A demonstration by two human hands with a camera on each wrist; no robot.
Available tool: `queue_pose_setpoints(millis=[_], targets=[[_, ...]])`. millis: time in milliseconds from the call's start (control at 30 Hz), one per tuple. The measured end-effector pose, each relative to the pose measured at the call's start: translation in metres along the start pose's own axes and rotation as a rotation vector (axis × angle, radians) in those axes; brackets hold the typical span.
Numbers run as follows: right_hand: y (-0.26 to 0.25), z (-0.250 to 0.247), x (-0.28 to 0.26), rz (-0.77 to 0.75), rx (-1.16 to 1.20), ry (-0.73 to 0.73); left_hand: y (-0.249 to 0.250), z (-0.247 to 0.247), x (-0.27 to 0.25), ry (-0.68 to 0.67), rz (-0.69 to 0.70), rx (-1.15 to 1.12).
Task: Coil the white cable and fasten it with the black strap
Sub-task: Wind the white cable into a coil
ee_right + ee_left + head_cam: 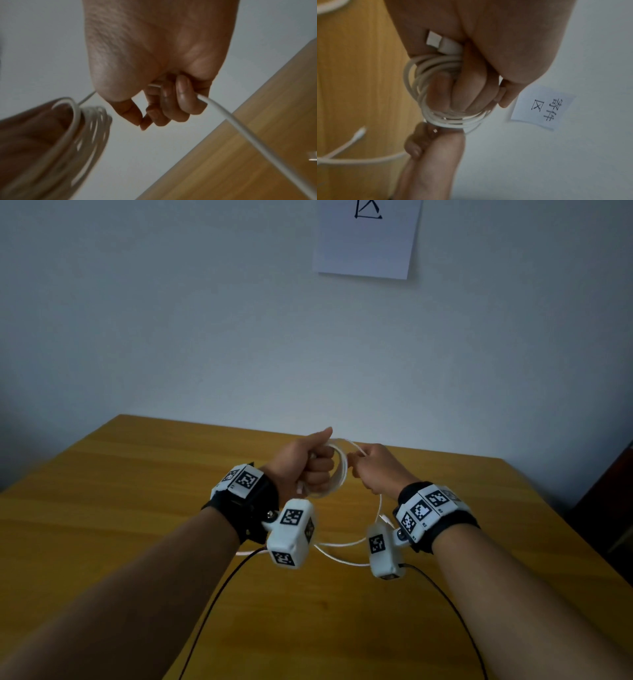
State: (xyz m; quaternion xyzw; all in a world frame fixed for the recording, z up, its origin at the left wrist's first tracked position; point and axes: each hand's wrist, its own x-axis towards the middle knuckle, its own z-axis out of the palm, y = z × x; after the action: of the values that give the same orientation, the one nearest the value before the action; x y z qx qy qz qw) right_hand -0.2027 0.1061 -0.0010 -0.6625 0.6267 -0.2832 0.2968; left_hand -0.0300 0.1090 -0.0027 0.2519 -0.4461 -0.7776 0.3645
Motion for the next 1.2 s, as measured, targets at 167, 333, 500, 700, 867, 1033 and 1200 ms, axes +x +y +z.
queue_pose_setpoints(millis=[167, 333, 500, 700, 867, 1033, 1200], targets=[[0.001, 0.007, 0.004, -0.065, -0.042, 0.007, 0.006, 0.01, 0.002, -0.181, 0.074, -0.263], [0.009, 0.016, 0.006, -0.087, -0.193, -0.038, 0.01, 0.014, 0.004, -0.107, 0.224, -0.382], [0.002, 0.024, -0.002, -0.157, -0.332, -0.224, 0.016, 0.014, 0.006, -0.019, 0.327, -0.166], [-0.011, 0.028, -0.008, -0.135, -0.361, -0.355, 0.004, -0.001, 0.012, 0.278, 0.35, 0.285], [-0.018, 0.024, -0.013, -0.1, -0.283, -0.385, -0.006, -0.006, 0.017, 0.431, 0.349, 0.763], [-0.024, 0.019, -0.015, -0.073, -0.243, -0.383, -0.017, -0.009, 0.019, 0.54, 0.207, 1.345], [-0.021, 0.012, -0.014, -0.029, -0.228, -0.374, -0.018, -0.022, 0.012, 0.51, 0.176, 1.755]])
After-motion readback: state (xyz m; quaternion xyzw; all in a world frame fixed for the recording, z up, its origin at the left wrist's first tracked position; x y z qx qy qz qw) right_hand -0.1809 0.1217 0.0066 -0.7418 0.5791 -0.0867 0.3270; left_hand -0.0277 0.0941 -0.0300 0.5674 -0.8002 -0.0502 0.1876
